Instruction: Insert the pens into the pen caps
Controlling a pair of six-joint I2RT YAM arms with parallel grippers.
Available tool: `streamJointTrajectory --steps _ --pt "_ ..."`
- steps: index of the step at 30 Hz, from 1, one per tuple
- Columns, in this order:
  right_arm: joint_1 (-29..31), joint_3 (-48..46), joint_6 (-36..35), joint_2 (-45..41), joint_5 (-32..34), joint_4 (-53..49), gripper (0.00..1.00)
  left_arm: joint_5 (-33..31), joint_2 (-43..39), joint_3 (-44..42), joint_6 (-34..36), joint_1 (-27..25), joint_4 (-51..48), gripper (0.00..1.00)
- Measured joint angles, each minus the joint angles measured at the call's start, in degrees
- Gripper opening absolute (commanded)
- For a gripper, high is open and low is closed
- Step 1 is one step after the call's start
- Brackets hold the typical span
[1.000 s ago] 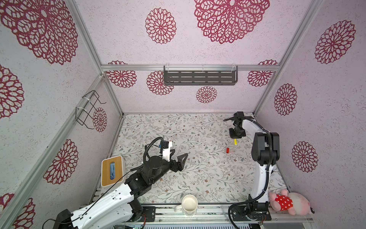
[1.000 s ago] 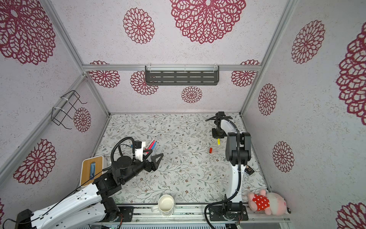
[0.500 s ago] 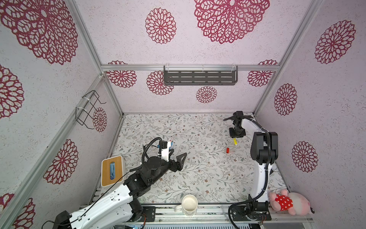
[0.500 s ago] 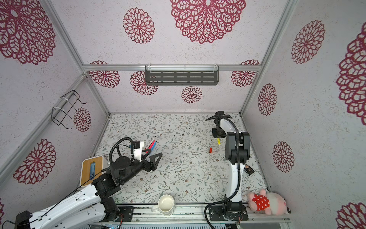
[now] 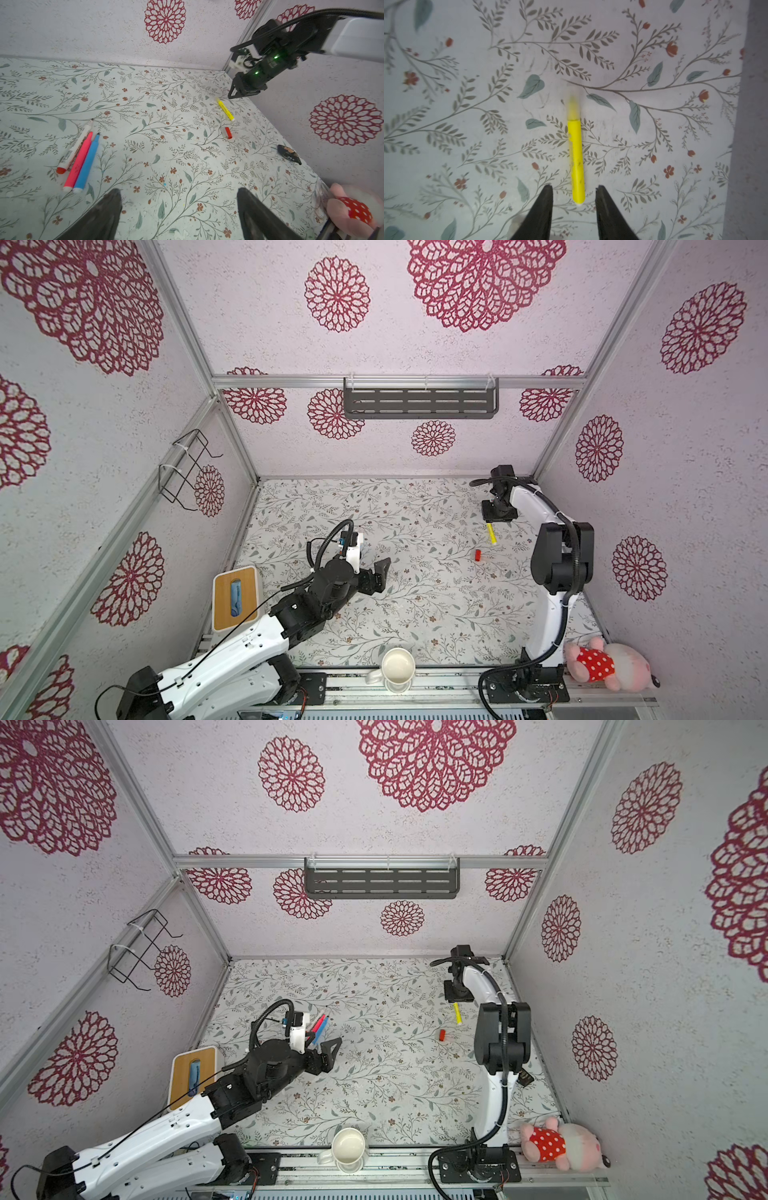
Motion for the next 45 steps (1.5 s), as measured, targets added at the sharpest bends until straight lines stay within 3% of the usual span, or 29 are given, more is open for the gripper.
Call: streamJointTrajectory --steps 4,12,25,45 --pt "1.92 -5.05 1.49 -7.56 -1.92 2.27 0.38 0.48 3.78 2.08 -1.18 1.92 -2.03 0.88" --pt "4.81 -16.09 4.83 -18.36 -7.58 6.84 0.40 5.64 11.45 4.66 -4.52 11.02 -5.99 0.87" --pt "7.43 -27.26 10.58 -33.29 -15.17 13.09 0.43 8.17 23.76 10.36 -4.92 17.68 -7.37 0.80" --pt "9.16 -41.11 15.87 -46.88 -19.74 16.83 0.45 8.02 32.94 13.57 -4.02 21.40 -9.51 0.75"
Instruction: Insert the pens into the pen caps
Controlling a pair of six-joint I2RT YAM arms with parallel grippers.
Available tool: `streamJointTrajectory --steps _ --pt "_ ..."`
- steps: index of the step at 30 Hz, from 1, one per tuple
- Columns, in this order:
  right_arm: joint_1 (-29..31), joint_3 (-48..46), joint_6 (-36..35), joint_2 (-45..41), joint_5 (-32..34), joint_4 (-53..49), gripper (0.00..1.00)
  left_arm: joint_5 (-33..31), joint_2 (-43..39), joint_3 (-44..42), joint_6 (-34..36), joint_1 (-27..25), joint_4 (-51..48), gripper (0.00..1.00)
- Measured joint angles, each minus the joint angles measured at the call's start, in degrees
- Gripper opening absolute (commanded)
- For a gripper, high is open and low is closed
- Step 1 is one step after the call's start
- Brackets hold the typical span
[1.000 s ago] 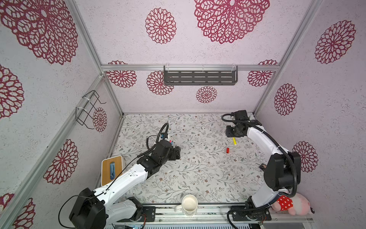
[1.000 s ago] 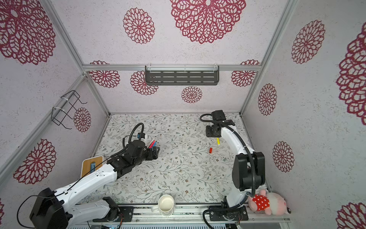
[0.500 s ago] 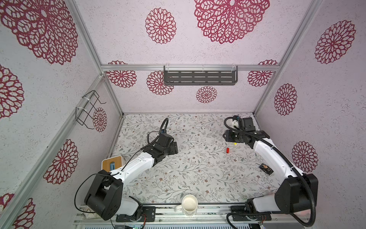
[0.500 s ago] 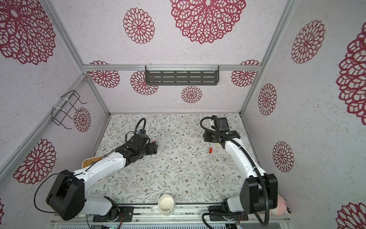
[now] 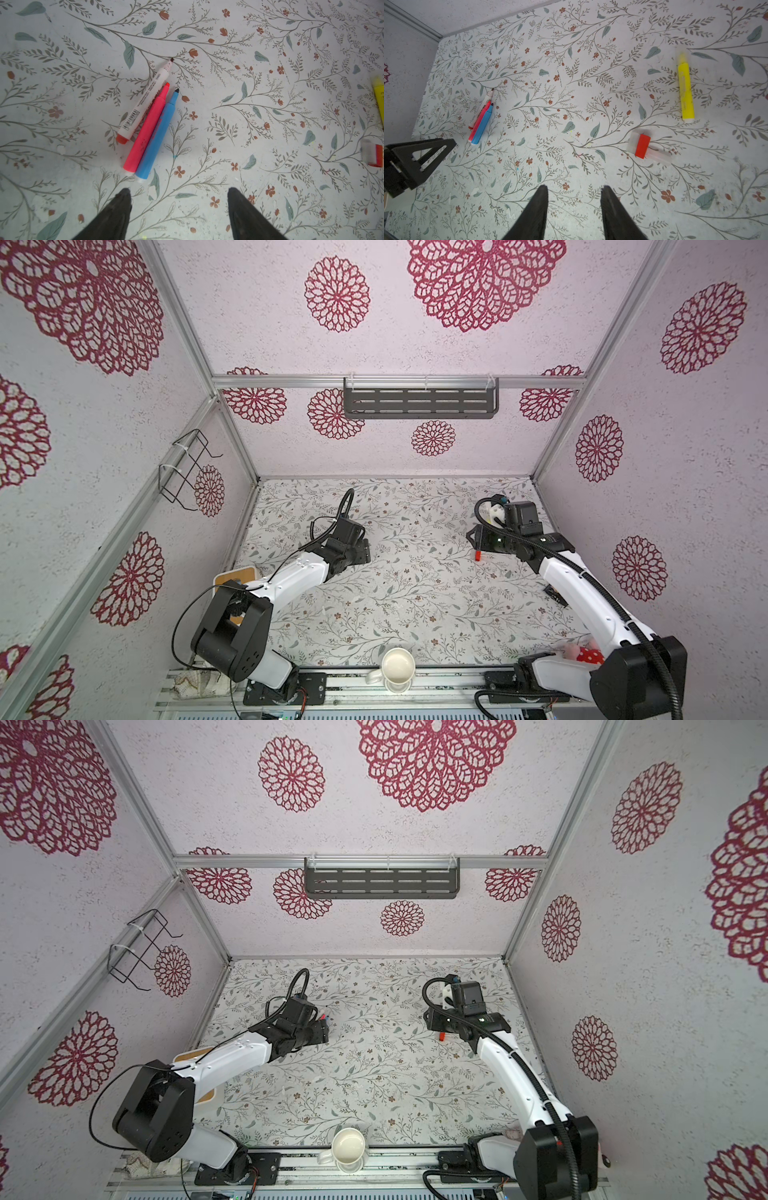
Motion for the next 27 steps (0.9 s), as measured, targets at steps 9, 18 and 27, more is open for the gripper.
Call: streamJointTrajectory --steps 9,18,27 --pt "0.11 -0.96 0.68 -2.82 -0.50 0.24 0.45 1.31 3.34 3.23 1.20 4.26 -0.28 0.60" --pt "0.11 -1.46 0.68 -3.91 -0.55 0.02 0.45 5.46 11.78 8.13 1.70 10.49 1.05 0.50" --pt "0.11 -2.45 0.68 -6.67 -0.55 -0.02 0.45 7.48 16.06 11.82 2.62 11.74 0.92 0.43"
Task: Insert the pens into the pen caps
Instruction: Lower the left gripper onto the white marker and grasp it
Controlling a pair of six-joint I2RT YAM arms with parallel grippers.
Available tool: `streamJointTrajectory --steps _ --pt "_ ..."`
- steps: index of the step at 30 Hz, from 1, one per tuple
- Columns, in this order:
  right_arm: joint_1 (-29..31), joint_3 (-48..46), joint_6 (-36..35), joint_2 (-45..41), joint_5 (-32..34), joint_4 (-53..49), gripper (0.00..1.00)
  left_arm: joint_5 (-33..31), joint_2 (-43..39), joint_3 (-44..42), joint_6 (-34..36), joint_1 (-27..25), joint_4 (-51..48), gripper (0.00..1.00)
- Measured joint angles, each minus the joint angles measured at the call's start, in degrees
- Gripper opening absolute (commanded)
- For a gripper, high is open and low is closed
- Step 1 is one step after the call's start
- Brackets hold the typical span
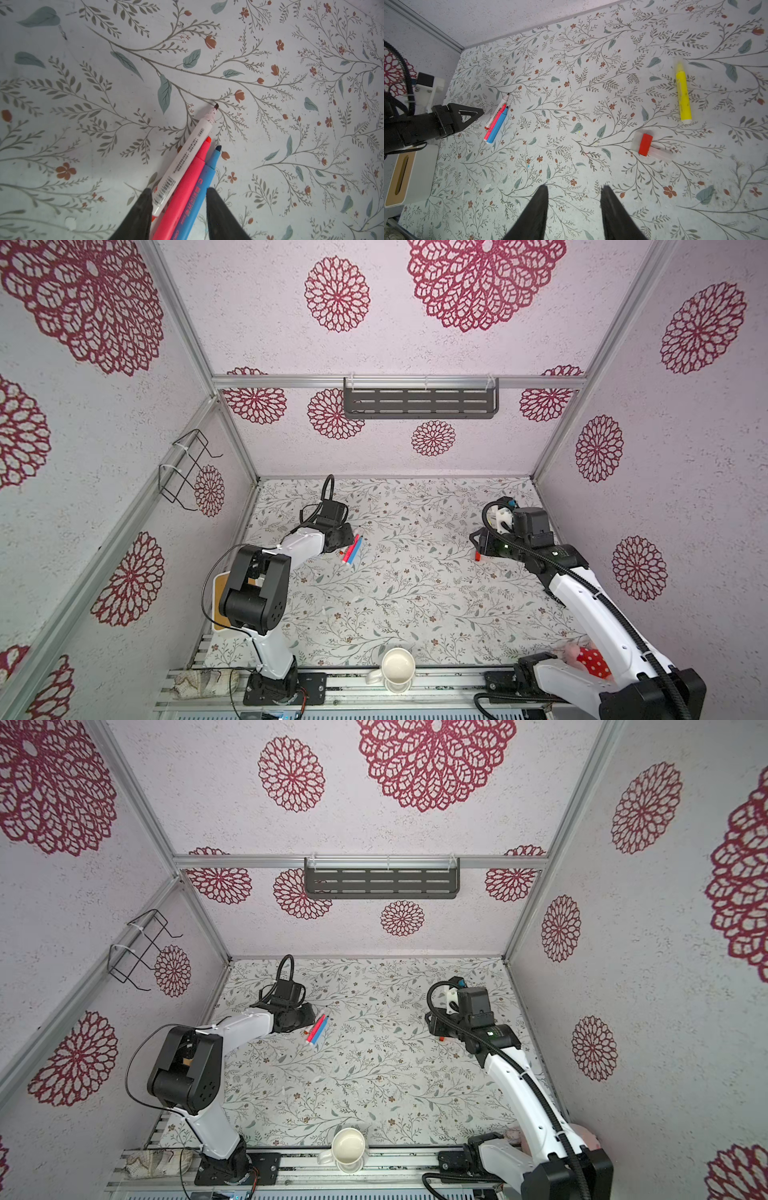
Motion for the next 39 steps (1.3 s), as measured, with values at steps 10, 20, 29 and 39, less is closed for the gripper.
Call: streamJointTrajectory --steps 10,20,29,39 --pt "0.00 -0.55 0.00 -0.59 -0.46 0.13 0.45 0.02 3.87 1.55 1.46 0.74 -1.18 0.38" --pt "0.00 -0.55 0.02 -0.59 -0.87 0.50 0.45 0.24 6.08 3.19 2.14 0.76 -2.23 0.36" --pt "0.00 -0.55 0.02 -1.49 -1.01 0.63 0.45 0.63 7.48 5.20 2.95 0.76 -3.08 0.34" --pt "0.00 -0.55 0.02 -1.97 -1.01 0.79 0.45 1.53 9.64 6.10 3.17 0.76 -2.95 0.31"
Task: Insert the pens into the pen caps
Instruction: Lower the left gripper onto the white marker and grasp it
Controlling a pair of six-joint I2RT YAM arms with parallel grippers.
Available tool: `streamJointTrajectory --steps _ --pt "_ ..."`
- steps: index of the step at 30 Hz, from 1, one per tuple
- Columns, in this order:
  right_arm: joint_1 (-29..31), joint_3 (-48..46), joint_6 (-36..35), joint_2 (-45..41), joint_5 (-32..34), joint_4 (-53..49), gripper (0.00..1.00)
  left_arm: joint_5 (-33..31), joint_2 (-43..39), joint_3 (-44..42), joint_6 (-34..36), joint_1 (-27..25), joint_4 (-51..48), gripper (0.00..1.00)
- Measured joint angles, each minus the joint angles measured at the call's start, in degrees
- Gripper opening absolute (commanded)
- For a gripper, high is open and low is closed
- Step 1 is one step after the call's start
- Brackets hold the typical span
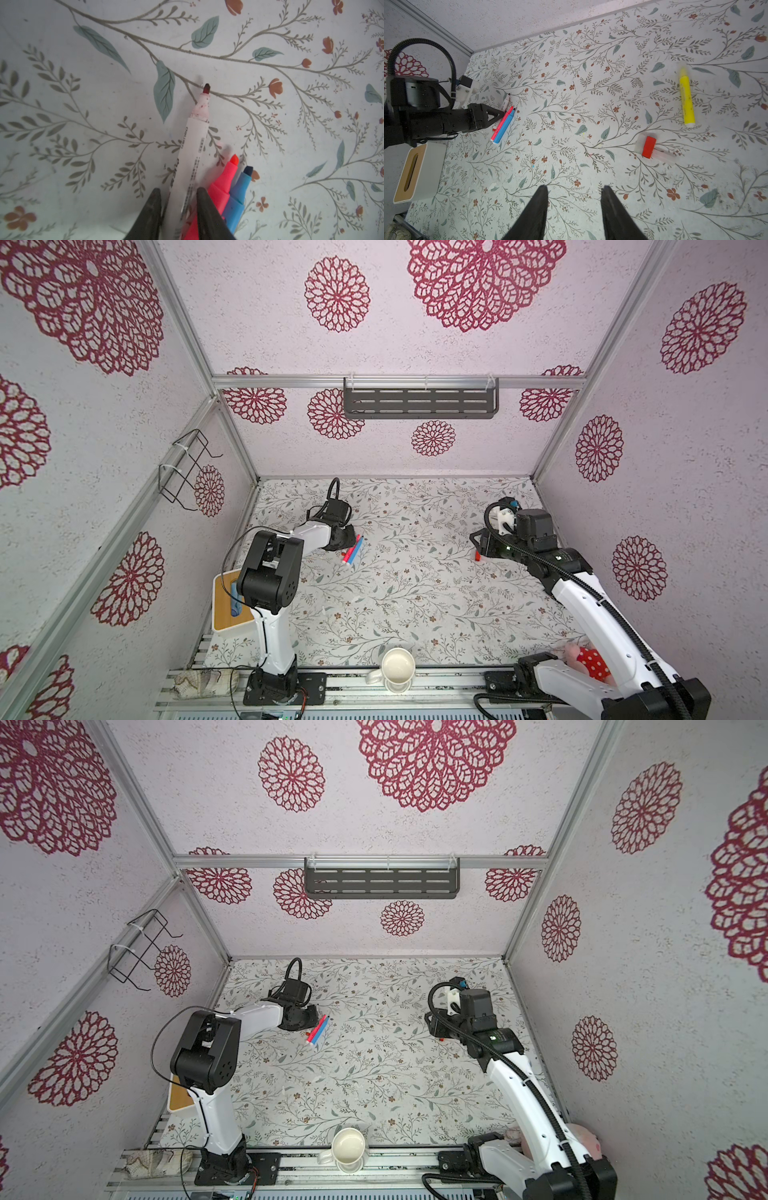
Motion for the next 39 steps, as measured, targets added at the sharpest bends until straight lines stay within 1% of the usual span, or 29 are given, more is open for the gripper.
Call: streamJointTrajectory --steps 7,14,18,21,24,27,32,39 --pt "0.00 0.00 0.02 -0.74 -0.02 0.13 0.46 -0.31 0.26 0.48 0.04 0.00 -0.68 0.30" --pt "0.00 0.00 0.02 -0.96 -0.02 0.13 0.46 -1.68 1.25 2.64 1.01 -0.13 -3.50 0.32" --pt "0.00 0.00 0.11 -0.96 -0.02 0.13 0.46 -2.12 1.90 3.76 1.49 -0.42 -4.68 0.32" --pt "0.00 0.00 0.42 -0.98 0.00 0.13 0.46 -2.43 2.67 4.85 1.99 -0.68 -5.46 0.27" --pt "0.00 0.00 0.44 -1.22 0.02 0.11 0.46 -2.62 3.30 5.79 2.67 -0.85 -5.95 0.18" --pt "0.00 0.00 0.44 -1.75 0.02 0.09 0.46 -2.84 3.45 6.12 3.19 -0.98 -6.36 0.12" --pt "0.00 0.00 0.44 -2.45 0.04 0.09 0.46 -3.08 3.50 6.29 3.87 -1.03 -6.67 0.07" --pt "0.00 0.02 0.48 -2.45 0.00 0.09 0.46 -3.10 3.04 5.97 4.31 -1.05 -6.75 0.06"
